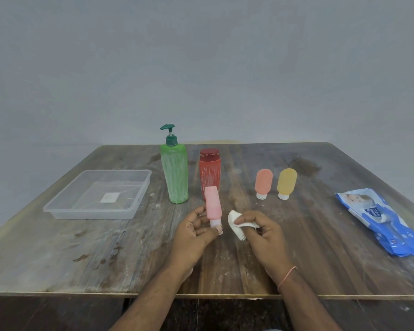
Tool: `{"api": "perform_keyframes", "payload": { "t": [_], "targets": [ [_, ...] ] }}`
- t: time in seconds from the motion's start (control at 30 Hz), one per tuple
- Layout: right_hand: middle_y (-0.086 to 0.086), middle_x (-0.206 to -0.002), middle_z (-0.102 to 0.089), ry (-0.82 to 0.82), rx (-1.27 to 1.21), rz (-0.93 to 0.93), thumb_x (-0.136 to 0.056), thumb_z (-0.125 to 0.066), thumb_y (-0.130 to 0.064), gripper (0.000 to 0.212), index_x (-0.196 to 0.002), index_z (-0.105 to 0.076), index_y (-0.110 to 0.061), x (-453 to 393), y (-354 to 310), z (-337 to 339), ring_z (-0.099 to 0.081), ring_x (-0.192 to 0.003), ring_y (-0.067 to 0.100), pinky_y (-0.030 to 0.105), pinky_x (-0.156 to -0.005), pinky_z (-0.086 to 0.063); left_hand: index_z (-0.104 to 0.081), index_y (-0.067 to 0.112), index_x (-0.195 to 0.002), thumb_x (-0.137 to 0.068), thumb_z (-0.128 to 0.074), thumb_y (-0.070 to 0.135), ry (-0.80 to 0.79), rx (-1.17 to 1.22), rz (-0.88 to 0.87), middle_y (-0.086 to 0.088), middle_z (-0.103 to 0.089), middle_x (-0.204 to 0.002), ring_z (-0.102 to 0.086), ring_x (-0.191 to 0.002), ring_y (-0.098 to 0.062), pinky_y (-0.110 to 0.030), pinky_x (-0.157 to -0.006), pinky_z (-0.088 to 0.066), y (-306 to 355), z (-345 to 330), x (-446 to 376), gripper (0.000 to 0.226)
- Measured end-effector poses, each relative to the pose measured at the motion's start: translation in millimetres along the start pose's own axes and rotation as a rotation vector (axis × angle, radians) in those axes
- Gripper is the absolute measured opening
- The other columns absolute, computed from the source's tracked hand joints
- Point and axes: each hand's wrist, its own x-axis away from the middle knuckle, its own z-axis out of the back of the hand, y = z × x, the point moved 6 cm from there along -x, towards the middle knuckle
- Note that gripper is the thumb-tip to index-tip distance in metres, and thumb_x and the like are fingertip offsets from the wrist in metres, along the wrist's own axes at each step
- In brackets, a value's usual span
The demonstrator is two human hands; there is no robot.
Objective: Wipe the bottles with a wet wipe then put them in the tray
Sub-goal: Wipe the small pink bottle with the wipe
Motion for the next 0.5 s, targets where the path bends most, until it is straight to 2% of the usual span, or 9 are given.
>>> {"api": "perform_keyframes", "payload": {
  "t": [0.07, 0.13, 0.2, 0.27, 0.4, 0.5],
  "targets": [
    [-0.008, -0.102, -0.074, -0.012, 0.011, -0.002, -0.092, -0.07, 0.003, 0.023, -0.087, -0.081, -0.017, 0.0, 0.4, 1.3, -0.07, -0.093, 0.013, 0.023, -0.073, -0.054, -0.062, 0.025, -0.139, -0.085, -0.085, 0.002, 0.007, -0.011, 0.001, 0.004, -0.079, -0.121, -0.075, -0.113, -0.017, -0.051, -0.107, -0.057, 0.6, 0.4, 0.1, 0.063],
    [-0.006, -0.103, -0.074, -0.022, -0.006, -0.009, -0.089, -0.073, -0.021, 0.008, -0.09, -0.079, -0.016, 1.6, -0.1, 2.3, -0.07, -0.092, 0.018, 0.028, -0.072, -0.057, -0.061, 0.024, -0.141, -0.086, -0.085, 0.002, 0.003, -0.025, 0.0, 0.003, -0.079, -0.121, -0.076, -0.112, -0.018, -0.049, -0.106, -0.057, 1.4, 0.2, 0.6, 0.064],
    [-0.005, -0.098, -0.075, 0.001, -0.009, -0.041, -0.091, -0.081, -0.034, 0.015, -0.091, -0.078, -0.019, 2.4, -0.9, 2.0, -0.071, -0.089, 0.019, 0.03, -0.07, -0.058, -0.061, 0.025, -0.14, -0.086, -0.084, 0.001, -0.009, -0.044, -0.001, 0.004, -0.079, -0.121, -0.076, -0.111, -0.017, -0.048, -0.105, -0.058, 2.1, -0.7, 1.4, 0.063],
    [-0.006, -0.094, -0.076, 0.031, -0.003, -0.076, -0.092, -0.083, -0.027, 0.008, -0.095, -0.076, -0.022, 2.8, 1.1, 2.4, -0.072, -0.087, 0.019, 0.03, -0.067, -0.06, -0.062, 0.027, -0.14, -0.086, -0.084, 0.003, -0.013, -0.071, 0.002, 0.006, -0.079, -0.121, -0.076, -0.11, -0.014, -0.045, -0.103, -0.059, 2.4, -1.3, 2.4, 0.063],
    [-0.009, -0.103, -0.075, 0.058, 0.001, -0.099, -0.089, -0.087, -0.022, 0.04, -0.113, -0.061, -0.039, 2.7, 2.1, 2.3, -0.075, -0.093, 0.015, 0.034, -0.071, -0.065, -0.062, 0.029, -0.142, -0.089, -0.083, 0.005, -0.012, -0.114, 0.001, 0.013, -0.078, -0.121, -0.075, -0.109, -0.007, -0.039, -0.101, -0.06, 4.4, -2.1, 4.1, 0.062],
    [-0.014, -0.098, -0.076, 0.083, 0.043, -0.075, -0.085, -0.091, -0.018, 0.032, -0.106, -0.07, -0.031, 2.9, -0.1, 2.7, -0.075, -0.089, 0.012, 0.034, -0.072, -0.064, -0.062, 0.034, -0.143, -0.093, -0.079, 0.008, -0.026, -0.151, 0.0, 0.018, -0.076, -0.122, -0.073, -0.111, -0.001, -0.028, -0.097, -0.059, 5.9, -2.9, 5.3, 0.059]
  ]
}}
